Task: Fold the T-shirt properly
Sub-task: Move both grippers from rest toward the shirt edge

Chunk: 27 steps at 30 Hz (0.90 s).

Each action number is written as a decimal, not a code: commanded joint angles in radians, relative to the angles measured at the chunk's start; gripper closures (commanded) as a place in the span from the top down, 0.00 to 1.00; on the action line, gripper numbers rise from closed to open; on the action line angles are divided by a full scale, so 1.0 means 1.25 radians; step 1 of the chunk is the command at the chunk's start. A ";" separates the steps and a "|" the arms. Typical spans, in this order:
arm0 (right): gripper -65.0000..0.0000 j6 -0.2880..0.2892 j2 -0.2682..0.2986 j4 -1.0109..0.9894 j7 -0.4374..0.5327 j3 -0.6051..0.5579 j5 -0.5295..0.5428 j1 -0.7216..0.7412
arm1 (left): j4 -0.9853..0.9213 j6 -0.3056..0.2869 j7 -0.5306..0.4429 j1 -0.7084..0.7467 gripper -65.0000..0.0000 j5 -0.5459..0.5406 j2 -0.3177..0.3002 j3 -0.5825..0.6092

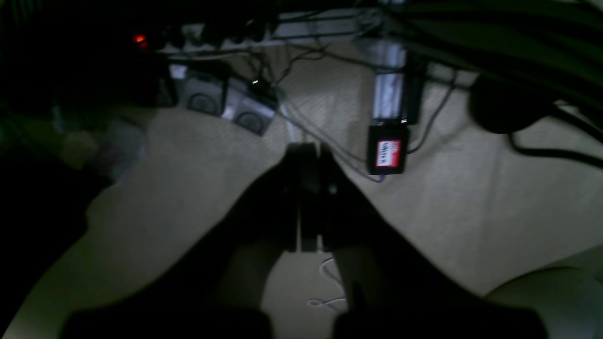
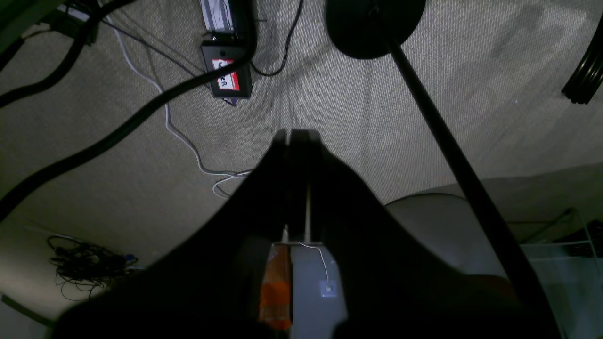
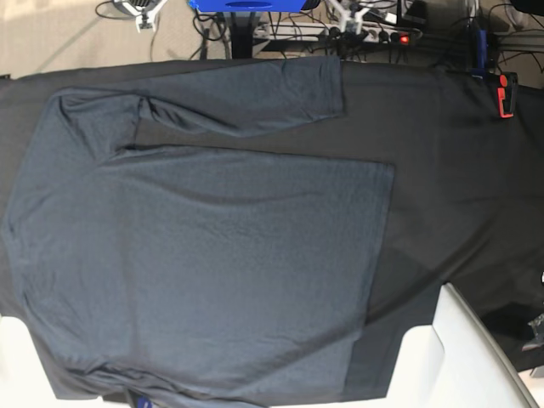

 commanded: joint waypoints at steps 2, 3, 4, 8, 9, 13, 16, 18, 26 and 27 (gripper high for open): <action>0.00 -0.001 0.002 0.000 -0.002 -0.001 -0.002 -0.007 | 0.000 0.002 -0.002 0.005 0.00 0.000 -0.003 -0.001; 0.00 -0.001 0.002 0.000 -0.004 -0.001 -0.002 -0.007 | 0.000 0.002 -0.002 0.005 0.00 0.000 -0.007 -0.001; 0.00 -0.001 0.002 0.000 -0.004 -0.001 -0.002 -0.007 | 0.000 0.002 -0.002 0.005 0.00 0.000 -0.007 -0.001; 0.00 -0.001 0.002 0.000 -0.004 0.000 -0.002 -0.008 | 0.000 0.002 -0.002 0.006 0.00 0.000 -0.007 -0.001; 0.00 -0.001 0.002 0.000 -0.004 0.000 -0.002 -0.008 | 0.000 0.002 -0.002 0.006 0.00 0.000 -0.007 -0.001; 0.00 -0.001 0.002 0.002 -0.002 0.000 -0.002 -0.024 | 0.006 0.002 -0.007 0.021 0.00 0.003 -0.007 0.000; 0.00 -0.001 0.002 0.032 -0.004 0.000 -0.002 -0.043 | 0.006 0.002 -0.008 0.022 0.00 0.004 -0.008 0.000; 0.00 -0.001 0.002 0.063 -0.004 0.002 -0.002 -0.062 | 0.006 0.002 -0.008 0.022 0.00 0.004 -0.008 0.000; 0.00 -0.001 0.002 0.083 -0.004 0.003 -0.002 -0.093 | 0.038 0.002 -0.010 0.057 0.00 0.003 -0.013 0.000; 0.00 -0.001 0.002 0.089 -0.004 0.004 0.000 -0.100 | 0.069 0.002 -0.010 0.080 0.00 0.000 -0.022 0.003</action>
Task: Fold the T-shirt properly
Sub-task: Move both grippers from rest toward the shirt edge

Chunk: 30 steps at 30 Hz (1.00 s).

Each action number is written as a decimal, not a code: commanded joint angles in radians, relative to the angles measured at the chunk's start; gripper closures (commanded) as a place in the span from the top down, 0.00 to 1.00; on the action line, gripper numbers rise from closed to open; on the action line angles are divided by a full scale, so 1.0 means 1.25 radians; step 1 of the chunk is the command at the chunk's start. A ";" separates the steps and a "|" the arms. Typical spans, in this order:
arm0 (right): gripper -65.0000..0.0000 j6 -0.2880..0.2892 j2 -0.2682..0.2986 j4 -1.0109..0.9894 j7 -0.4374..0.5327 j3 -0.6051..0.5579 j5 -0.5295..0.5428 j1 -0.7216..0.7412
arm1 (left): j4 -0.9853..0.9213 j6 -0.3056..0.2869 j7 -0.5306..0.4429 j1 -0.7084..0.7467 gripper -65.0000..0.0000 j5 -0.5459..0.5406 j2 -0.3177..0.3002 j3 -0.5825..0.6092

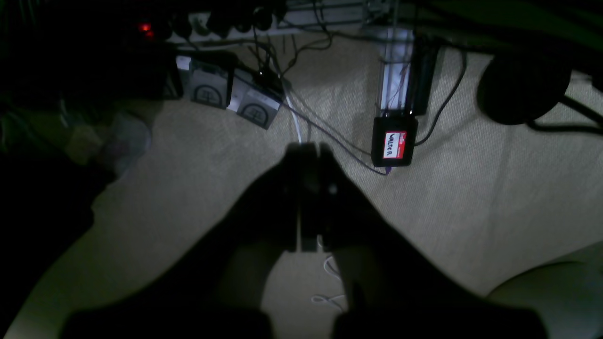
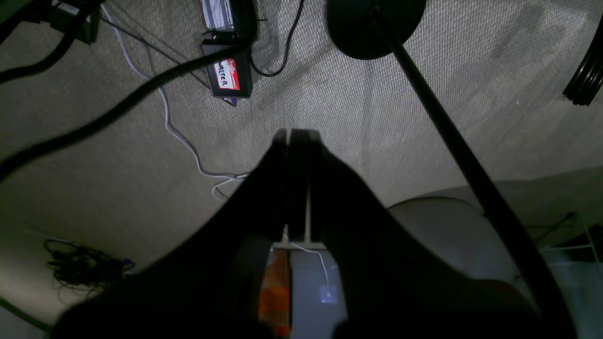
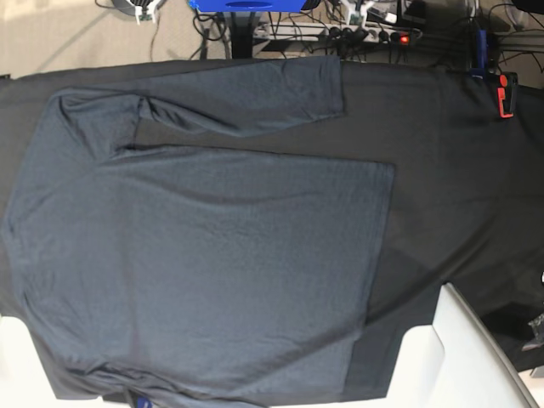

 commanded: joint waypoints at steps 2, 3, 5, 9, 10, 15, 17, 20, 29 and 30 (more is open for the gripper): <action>0.00 -0.002 0.006 0.031 -0.005 0.003 0.000 -0.041 | 0.091 0.004 -0.002 0.063 0.00 0.000 -0.017 -0.002; 0.00 -0.002 0.017 0.059 -0.005 0.004 0.000 -0.060 | 0.141 0.004 -0.002 0.092 0.00 0.000 -0.023 -0.002; 0.00 -0.004 0.023 0.121 -0.007 0.006 0.001 -0.104 | 0.236 0.004 -0.002 0.147 0.00 0.000 -0.035 -0.003; 0.00 -0.004 0.025 0.247 -0.039 0.044 0.003 -0.183 | 0.387 0.004 -0.002 0.234 0.00 0.000 -0.057 -0.003; 0.00 -0.004 0.025 0.286 -0.061 0.069 0.003 -0.199 | 0.422 0.004 -0.002 0.254 0.00 -0.001 -0.063 -0.004; 0.00 -0.004 0.019 0.574 -0.142 0.163 0.001 -0.324 | 0.658 0.004 -0.002 0.376 0.00 -0.001 -0.083 -0.004; 0.00 -0.004 0.019 0.702 -0.153 0.170 0.001 -0.381 | 0.769 0.004 -0.002 0.426 0.00 -0.002 -0.083 -0.004; 0.00 -0.004 0.018 0.878 -0.166 0.171 0.003 -0.459 | 0.938 0.004 -0.003 0.492 0.00 -0.003 -0.090 -0.005; 0.00 -0.001 -0.035 1.267 -0.176 0.212 -0.001 -0.536 | 1.183 0.003 0.007 0.521 0.00 -0.387 -0.201 -0.057; 0.00 0.000 -0.037 1.295 -0.196 0.220 -0.002 -0.535 | 1.182 0.003 0.007 0.509 0.00 -0.398 -0.224 -0.054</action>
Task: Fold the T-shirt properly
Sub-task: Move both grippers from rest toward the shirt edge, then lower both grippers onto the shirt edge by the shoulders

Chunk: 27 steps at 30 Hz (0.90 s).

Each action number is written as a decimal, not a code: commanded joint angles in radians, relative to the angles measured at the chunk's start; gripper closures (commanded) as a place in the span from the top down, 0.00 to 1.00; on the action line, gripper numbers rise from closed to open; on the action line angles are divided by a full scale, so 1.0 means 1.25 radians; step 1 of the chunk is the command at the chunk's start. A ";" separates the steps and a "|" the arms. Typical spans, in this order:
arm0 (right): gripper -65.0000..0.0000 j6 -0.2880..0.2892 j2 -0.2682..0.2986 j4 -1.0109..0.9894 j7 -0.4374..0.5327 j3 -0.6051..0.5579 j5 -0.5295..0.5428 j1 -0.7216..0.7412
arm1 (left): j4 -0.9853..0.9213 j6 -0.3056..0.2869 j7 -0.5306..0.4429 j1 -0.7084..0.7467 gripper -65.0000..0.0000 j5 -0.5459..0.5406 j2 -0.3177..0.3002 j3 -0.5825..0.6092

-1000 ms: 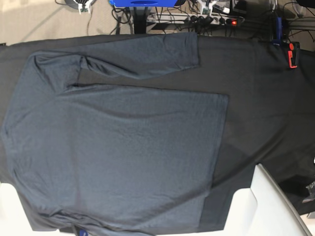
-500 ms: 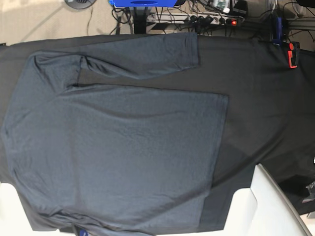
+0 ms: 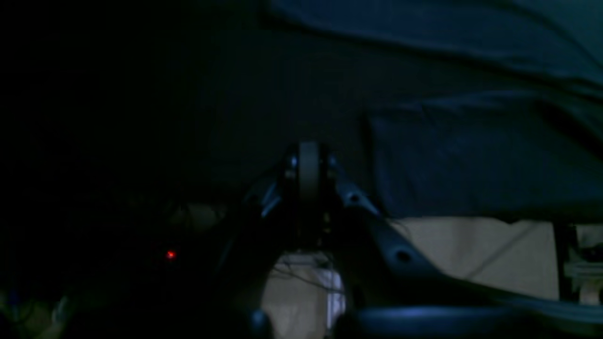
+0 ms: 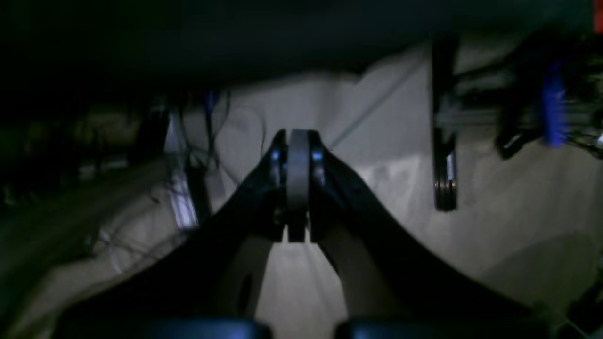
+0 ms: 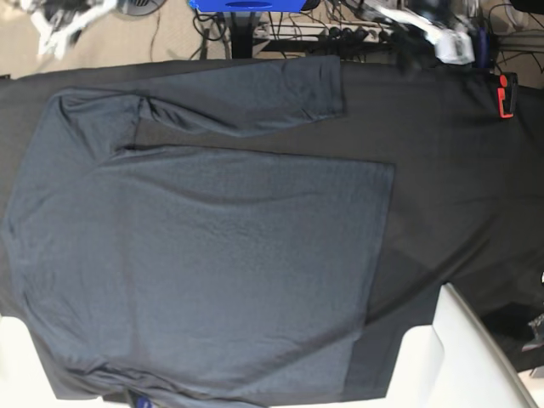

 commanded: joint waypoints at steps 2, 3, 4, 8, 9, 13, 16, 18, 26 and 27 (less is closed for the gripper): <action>0.00 -0.005 0.006 0.060 -0.046 0.009 0.002 0.002 | 0.008 -0.004 -0.017 -0.008 0.00 0.001 -0.017 -0.003; 0.00 -0.005 0.006 0.079 -0.080 0.011 0.003 0.016 | 0.008 -0.004 -0.017 -0.017 0.00 0.001 -0.017 -0.007; 0.00 -0.005 0.005 0.088 -0.111 0.012 0.003 0.032 | 0.008 -0.004 -0.017 -0.023 0.00 0.001 -0.017 -0.008; 0.00 -0.005 0.000 0.089 -0.197 0.011 0.003 0.093 | 0.005 -0.004 -0.017 -0.039 0.00 -0.001 -0.011 0.000; 0.00 -0.005 0.000 0.089 -0.216 0.009 0.004 0.104 | -0.006 -0.004 -0.017 -0.044 0.00 -0.004 -0.004 0.000; 0.00 -0.005 -0.007 0.094 -0.237 0.007 0.005 0.133 | -0.051 -0.004 -0.004 -0.066 0.00 -0.007 0.008 0.001; 0.11 -0.003 -0.025 0.095 -0.237 0.007 0.005 0.145 | -0.070 -0.004 0.074 -0.093 0.29 -0.008 0.024 -0.002; 0.32 0.037 -0.028 0.096 -0.237 0.006 0.005 0.156 | -0.081 -0.004 0.118 -0.114 0.50 -0.008 0.040 -0.002; 0.78 0.271 -0.029 0.096 -0.232 0.012 0.005 0.175 | -0.151 -0.245 0.215 -0.190 0.71 -0.210 0.062 -0.010; 0.78 0.280 -0.029 0.095 -0.232 0.012 0.005 0.175 | -0.164 -0.274 0.229 -0.197 0.70 -0.233 0.062 -0.010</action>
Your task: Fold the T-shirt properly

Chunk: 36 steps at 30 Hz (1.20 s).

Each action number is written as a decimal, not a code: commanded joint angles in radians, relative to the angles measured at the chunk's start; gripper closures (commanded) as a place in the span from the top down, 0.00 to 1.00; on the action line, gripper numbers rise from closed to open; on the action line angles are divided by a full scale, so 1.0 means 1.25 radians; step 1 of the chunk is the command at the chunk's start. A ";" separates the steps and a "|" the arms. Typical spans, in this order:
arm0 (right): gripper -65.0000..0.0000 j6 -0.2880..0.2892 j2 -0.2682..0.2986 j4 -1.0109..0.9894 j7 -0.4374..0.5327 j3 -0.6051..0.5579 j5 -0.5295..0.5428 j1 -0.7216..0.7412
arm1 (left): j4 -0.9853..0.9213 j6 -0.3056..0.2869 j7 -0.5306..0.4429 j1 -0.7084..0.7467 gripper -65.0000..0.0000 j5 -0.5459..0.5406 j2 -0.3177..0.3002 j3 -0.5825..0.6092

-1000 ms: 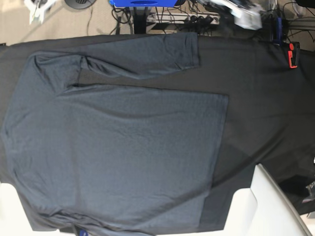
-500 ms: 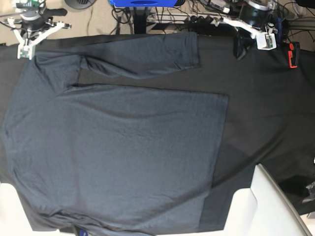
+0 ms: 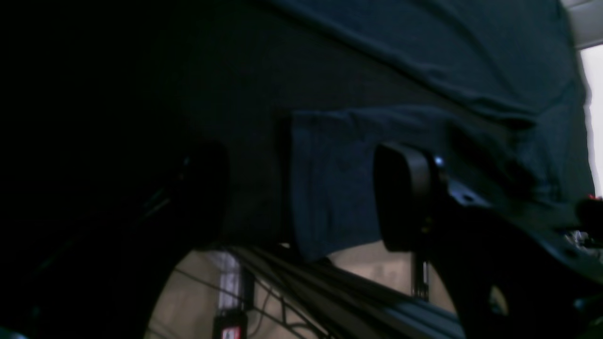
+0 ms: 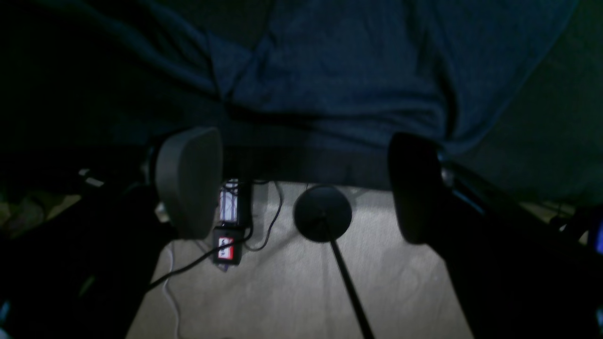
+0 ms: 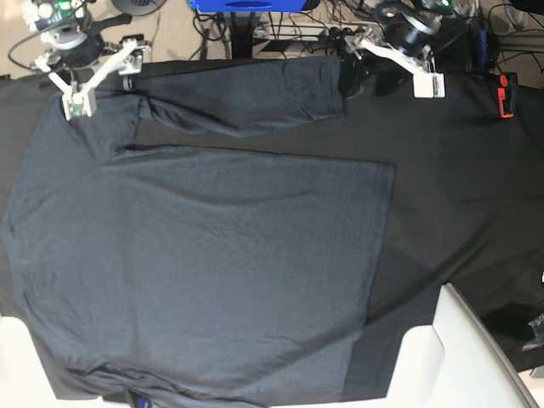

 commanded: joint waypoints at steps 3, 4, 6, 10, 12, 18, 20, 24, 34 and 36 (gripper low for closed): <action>0.78 0.008 0.002 0.014 0.015 0.003 0.003 0.005 | -0.031 -0.070 0.008 -0.010 0.70 -0.036 0.001 -0.004; 0.78 0.008 0.002 0.014 0.015 0.003 0.003 0.005 | -0.043 -0.072 0.008 -0.018 0.70 -0.037 0.002 -0.001; 0.78 0.008 0.003 0.014 0.015 0.003 0.003 0.008 | -0.065 -0.072 0.010 -0.030 0.70 -0.038 0.010 0.004; 0.78 0.008 0.005 0.014 0.015 0.004 0.003 0.015 | -0.108 -0.072 0.038 -0.059 0.70 -0.035 0.031 0.006; 0.78 0.008 0.006 0.014 0.015 0.004 0.003 0.018 | -0.121 -0.072 0.046 -0.072 0.70 -0.033 0.045 0.007; 0.78 0.008 0.002 0.009 0.015 0.070 0.003 0.044 | -0.128 -0.071 0.046 -0.104 0.70 -0.033 0.055 0.070; 0.78 0.009 0.002 0.009 0.015 0.106 0.003 0.051 | -0.128 -0.049 0.046 -0.107 0.70 -0.033 0.055 0.093; 0.78 0.011 0.002 0.008 0.015 0.157 0.003 0.064 | -0.139 -0.025 0.046 -0.118 0.70 -0.033 0.055 0.102; 0.78 0.031 0.006 -0.127 0.010 0.310 0.003 0.213 | -0.177 -0.021 0.046 -0.150 0.00 -0.035 0.056 0.100; 0.78 0.087 0.007 -0.177 0.008 0.356 0.003 0.257 | -0.175 -0.021 0.046 -0.152 0.00 -0.035 0.056 0.099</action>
